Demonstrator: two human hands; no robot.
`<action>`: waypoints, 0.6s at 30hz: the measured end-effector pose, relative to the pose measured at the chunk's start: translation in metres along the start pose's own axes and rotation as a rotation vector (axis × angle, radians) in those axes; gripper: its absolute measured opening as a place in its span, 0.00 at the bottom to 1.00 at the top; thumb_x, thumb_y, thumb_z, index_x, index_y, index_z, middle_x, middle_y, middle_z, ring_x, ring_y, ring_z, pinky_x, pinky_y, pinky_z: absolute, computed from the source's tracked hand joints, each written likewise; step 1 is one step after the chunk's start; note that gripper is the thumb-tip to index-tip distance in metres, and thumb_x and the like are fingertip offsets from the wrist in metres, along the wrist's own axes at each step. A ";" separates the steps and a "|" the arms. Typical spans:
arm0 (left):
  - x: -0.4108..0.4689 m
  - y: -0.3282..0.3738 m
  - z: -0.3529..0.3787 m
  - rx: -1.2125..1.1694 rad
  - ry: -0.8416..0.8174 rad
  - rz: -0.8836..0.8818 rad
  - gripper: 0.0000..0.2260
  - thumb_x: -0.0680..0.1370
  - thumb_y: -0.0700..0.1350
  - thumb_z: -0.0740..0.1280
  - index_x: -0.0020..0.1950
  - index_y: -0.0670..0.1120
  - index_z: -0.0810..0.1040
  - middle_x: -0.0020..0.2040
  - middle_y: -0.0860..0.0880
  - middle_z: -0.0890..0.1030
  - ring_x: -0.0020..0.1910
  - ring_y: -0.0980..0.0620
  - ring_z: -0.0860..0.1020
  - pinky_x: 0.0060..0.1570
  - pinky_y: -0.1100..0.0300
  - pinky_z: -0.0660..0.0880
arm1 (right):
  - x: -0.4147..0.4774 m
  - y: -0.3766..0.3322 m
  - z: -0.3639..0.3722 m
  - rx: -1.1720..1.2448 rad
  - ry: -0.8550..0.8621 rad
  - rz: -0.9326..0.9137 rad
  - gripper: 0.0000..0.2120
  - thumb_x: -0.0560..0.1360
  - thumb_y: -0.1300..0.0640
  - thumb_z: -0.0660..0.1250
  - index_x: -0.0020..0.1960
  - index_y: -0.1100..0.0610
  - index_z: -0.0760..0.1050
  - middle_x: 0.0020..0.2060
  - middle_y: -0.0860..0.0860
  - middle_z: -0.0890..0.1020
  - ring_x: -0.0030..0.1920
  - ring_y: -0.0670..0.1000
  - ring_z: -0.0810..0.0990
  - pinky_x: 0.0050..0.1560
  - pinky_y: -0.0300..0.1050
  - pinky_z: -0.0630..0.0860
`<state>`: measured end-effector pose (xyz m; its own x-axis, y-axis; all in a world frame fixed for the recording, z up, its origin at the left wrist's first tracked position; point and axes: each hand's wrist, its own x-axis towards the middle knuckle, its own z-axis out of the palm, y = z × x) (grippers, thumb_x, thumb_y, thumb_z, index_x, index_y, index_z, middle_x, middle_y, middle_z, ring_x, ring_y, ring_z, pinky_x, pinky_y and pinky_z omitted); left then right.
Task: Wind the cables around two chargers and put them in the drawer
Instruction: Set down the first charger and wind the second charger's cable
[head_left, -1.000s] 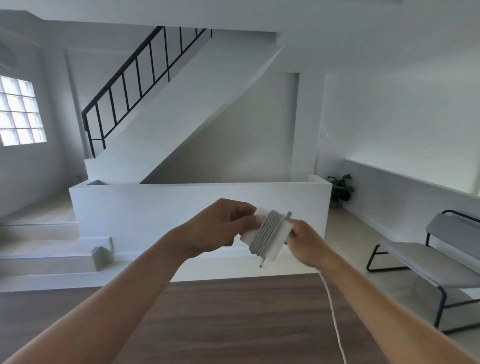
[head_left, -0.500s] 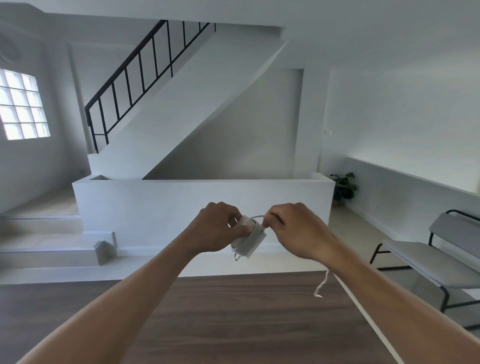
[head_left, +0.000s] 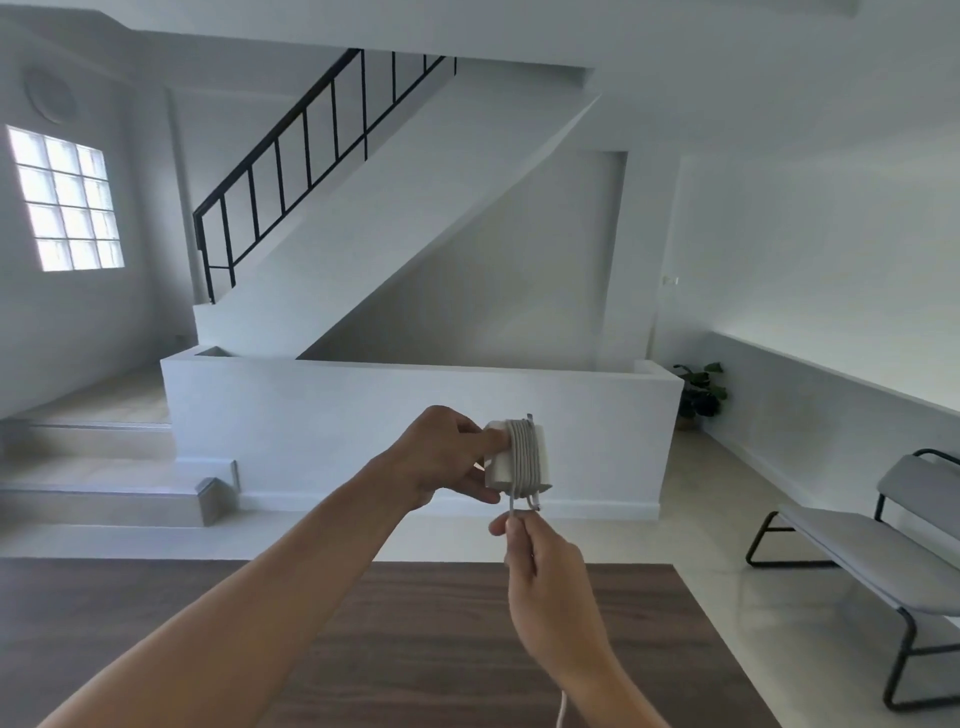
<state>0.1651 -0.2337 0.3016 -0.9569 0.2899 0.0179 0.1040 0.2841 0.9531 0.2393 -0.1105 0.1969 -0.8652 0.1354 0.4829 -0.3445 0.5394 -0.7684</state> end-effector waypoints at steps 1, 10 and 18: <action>0.000 -0.001 0.001 -0.016 -0.017 0.001 0.14 0.78 0.45 0.69 0.51 0.32 0.79 0.45 0.37 0.85 0.39 0.38 0.85 0.43 0.54 0.83 | 0.000 0.003 0.001 0.026 0.006 0.000 0.13 0.82 0.55 0.54 0.46 0.49 0.76 0.21 0.46 0.68 0.22 0.45 0.64 0.28 0.37 0.62; -0.013 -0.007 0.010 -0.024 -0.173 0.115 0.13 0.80 0.44 0.66 0.49 0.33 0.80 0.41 0.40 0.83 0.38 0.43 0.84 0.39 0.57 0.82 | 0.016 0.026 -0.006 0.035 -0.150 0.056 0.13 0.82 0.53 0.55 0.44 0.47 0.75 0.28 0.50 0.70 0.26 0.45 0.65 0.29 0.38 0.64; -0.018 -0.016 -0.005 0.395 -0.325 0.182 0.09 0.76 0.46 0.72 0.52 0.42 0.84 0.40 0.47 0.84 0.38 0.50 0.84 0.39 0.56 0.83 | 0.063 0.023 -0.056 -0.229 -0.305 0.082 0.15 0.78 0.60 0.61 0.38 0.47 0.79 0.36 0.46 0.82 0.36 0.47 0.78 0.40 0.43 0.74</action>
<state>0.1794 -0.2482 0.2874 -0.7872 0.6165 0.0180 0.4140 0.5065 0.7564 0.1977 -0.0430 0.2335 -0.9670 -0.0492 0.2499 -0.2091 0.7136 -0.6687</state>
